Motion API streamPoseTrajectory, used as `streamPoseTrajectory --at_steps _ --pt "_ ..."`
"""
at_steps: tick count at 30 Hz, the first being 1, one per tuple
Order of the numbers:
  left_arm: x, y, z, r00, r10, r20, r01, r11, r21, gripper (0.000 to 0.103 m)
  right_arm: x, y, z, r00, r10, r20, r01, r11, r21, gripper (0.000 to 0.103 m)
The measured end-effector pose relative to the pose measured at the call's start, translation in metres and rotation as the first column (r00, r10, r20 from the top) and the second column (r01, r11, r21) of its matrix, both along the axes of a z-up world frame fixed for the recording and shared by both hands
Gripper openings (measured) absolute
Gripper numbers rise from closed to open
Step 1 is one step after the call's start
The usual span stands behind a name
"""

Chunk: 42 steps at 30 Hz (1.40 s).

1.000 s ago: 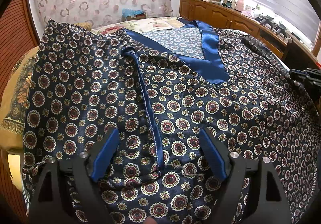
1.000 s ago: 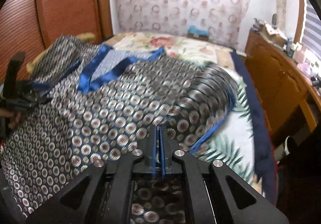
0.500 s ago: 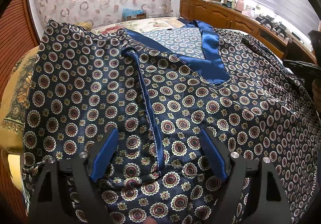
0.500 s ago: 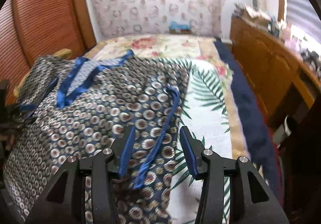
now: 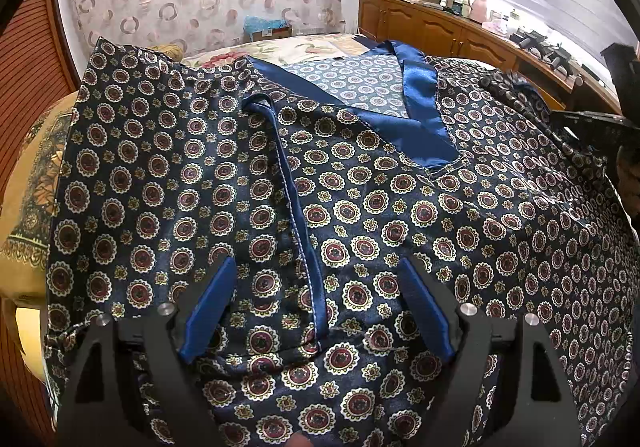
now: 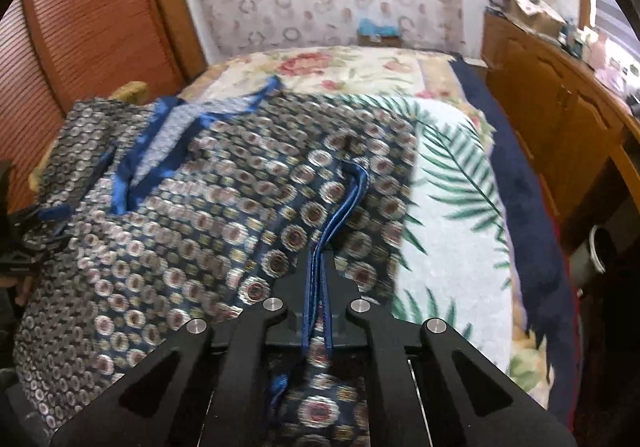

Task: Fold small clothes

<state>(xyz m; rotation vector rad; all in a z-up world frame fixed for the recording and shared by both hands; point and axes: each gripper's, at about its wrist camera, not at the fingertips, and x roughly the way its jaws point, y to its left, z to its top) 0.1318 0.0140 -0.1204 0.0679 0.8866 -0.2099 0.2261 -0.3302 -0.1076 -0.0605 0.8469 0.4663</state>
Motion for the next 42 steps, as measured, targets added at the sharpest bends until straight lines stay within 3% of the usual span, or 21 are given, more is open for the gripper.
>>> streamPoseTrajectory --at_steps 8,11,15,18,23,32,42 --pt "-0.001 0.000 0.000 1.000 0.003 0.001 -0.003 1.000 0.007 0.085 -0.008 0.038 0.017 0.992 0.128 0.023 -0.129 0.988 0.084 0.005" --pt "-0.001 0.002 -0.001 1.000 0.007 -0.002 -0.007 1.000 0.003 0.085 -0.009 0.043 0.025 0.993 0.101 0.065 -0.104 0.994 0.045 0.043" --pt "-0.004 0.005 -0.001 1.000 0.012 -0.008 -0.012 1.000 0.003 0.085 -0.001 0.030 0.024 0.996 0.025 0.080 -0.024 1.000 -0.009 0.050" --pt "-0.007 0.008 0.004 0.999 0.026 -0.019 -0.026 1.000 0.000 0.085 0.009 0.017 0.013 0.997 -0.029 0.069 0.033 0.997 -0.065 0.051" --pt "-0.016 0.026 0.033 0.997 0.044 0.059 -0.041 0.997 -0.063 0.085 0.016 0.003 -0.013 0.997 -0.071 0.022 0.073 0.990 -0.124 0.051" --pt "0.000 0.068 0.083 0.984 0.086 0.153 -0.079 0.995 -0.056 0.084 0.014 0.000 -0.021 0.996 -0.077 0.038 0.082 0.985 -0.149 0.061" --pt "0.060 0.108 0.094 0.969 0.187 0.161 -0.183 0.982 -0.038 0.061 0.015 0.001 -0.021 0.996 -0.078 0.033 0.082 0.986 -0.144 0.067"
